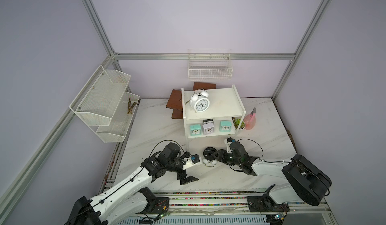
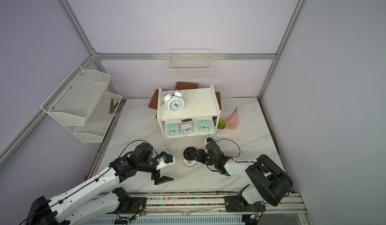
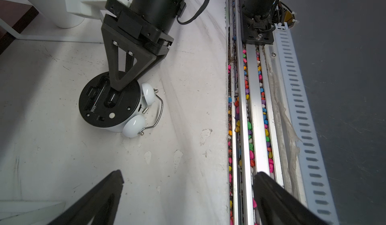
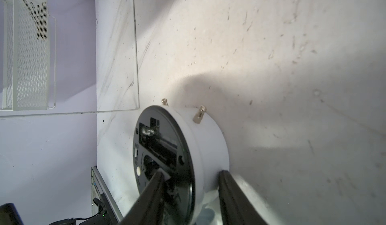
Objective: Place the alarm clocks on the shelf by style
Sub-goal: Pick up the alarm from the center of the board.
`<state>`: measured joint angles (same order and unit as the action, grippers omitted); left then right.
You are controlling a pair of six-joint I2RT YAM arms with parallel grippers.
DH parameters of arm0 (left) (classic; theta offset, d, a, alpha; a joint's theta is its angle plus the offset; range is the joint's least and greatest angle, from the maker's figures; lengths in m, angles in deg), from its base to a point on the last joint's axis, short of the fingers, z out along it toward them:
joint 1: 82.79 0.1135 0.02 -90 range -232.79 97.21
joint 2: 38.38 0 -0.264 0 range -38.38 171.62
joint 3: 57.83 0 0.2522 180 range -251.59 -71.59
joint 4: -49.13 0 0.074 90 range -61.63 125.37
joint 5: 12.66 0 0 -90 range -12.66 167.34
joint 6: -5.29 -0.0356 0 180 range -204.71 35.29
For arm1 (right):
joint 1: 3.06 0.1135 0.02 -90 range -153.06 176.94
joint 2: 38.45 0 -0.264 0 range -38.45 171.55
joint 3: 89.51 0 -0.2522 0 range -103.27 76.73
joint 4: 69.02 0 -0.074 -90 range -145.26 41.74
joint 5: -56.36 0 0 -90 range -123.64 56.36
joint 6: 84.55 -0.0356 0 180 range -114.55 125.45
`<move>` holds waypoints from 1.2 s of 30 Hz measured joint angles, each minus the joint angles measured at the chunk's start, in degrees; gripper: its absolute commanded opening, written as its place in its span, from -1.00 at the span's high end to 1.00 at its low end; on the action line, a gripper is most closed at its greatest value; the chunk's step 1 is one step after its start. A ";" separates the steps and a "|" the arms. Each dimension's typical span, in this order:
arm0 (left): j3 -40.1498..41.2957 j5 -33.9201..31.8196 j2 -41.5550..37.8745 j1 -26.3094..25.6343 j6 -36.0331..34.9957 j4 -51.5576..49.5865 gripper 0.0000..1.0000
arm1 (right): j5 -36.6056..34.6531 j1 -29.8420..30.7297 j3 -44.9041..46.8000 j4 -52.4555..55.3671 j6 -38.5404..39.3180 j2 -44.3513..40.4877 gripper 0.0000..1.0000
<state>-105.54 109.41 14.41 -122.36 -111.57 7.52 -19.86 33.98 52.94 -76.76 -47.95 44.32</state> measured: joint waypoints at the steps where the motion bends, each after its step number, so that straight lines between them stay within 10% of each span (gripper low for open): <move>1: 0.00 0.00 -0.11 0.00 0.00 0.02 -1.00 | -0.31 0.00 -0.22 0.31 0.09 0.04 0.08; 36: -0.13 -0.02 -0.11 0.00 2.32 0.17 -0.99 | -4.76 1.40 0.87 8.48 5.81 -7.54 0.55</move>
<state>-105.67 109.39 14.30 -122.36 -109.25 7.69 -24.63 35.37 53.82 -68.28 -42.14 36.78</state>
